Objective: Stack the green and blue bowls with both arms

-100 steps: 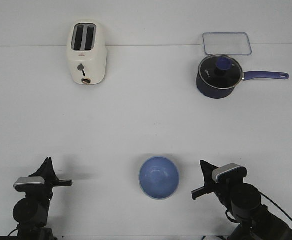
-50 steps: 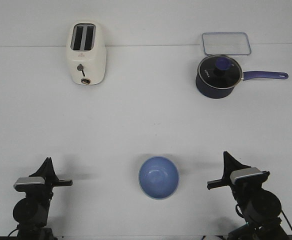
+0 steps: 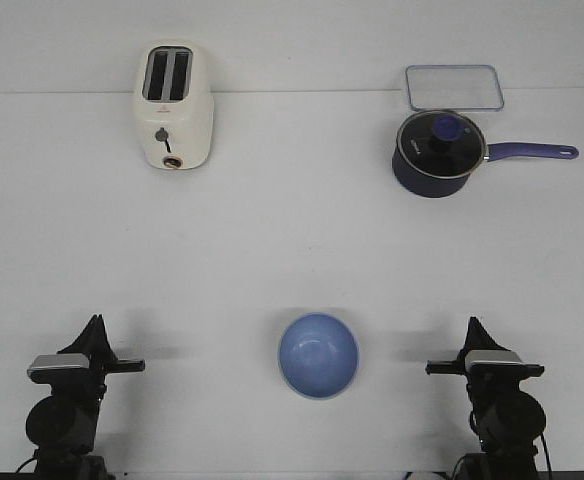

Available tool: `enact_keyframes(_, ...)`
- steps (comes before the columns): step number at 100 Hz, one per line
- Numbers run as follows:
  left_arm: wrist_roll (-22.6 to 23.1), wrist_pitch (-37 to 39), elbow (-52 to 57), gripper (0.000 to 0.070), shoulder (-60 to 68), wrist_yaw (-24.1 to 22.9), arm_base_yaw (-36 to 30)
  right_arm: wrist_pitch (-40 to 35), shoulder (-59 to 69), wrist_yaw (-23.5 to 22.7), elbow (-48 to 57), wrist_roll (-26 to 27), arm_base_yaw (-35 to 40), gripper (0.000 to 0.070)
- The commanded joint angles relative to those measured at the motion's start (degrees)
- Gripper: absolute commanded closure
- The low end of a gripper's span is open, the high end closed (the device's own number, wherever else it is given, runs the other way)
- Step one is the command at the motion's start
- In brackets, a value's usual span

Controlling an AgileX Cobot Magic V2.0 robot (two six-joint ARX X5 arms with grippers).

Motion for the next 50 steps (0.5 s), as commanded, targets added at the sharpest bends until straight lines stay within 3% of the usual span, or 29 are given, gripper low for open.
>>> enact_keyframes(1,0.11,0.81,-1.16,0.0685,-0.07,0.13,0.02,1.31,-0.07,-0.04,-0.15,-0.85,-0.02,0.069)
enact_keyframes(15,0.11,0.81,-1.14,0.0685,-0.07,0.13,0.02,1.62,0.07,-0.11,-0.15,2.47,0.11,0.069)
enact_keyframes(50,0.11,0.81,-1.14,0.0685,-0.07,0.13,0.02,3.1,-0.09,-0.07,-0.13,2.4,0.09,0.069)
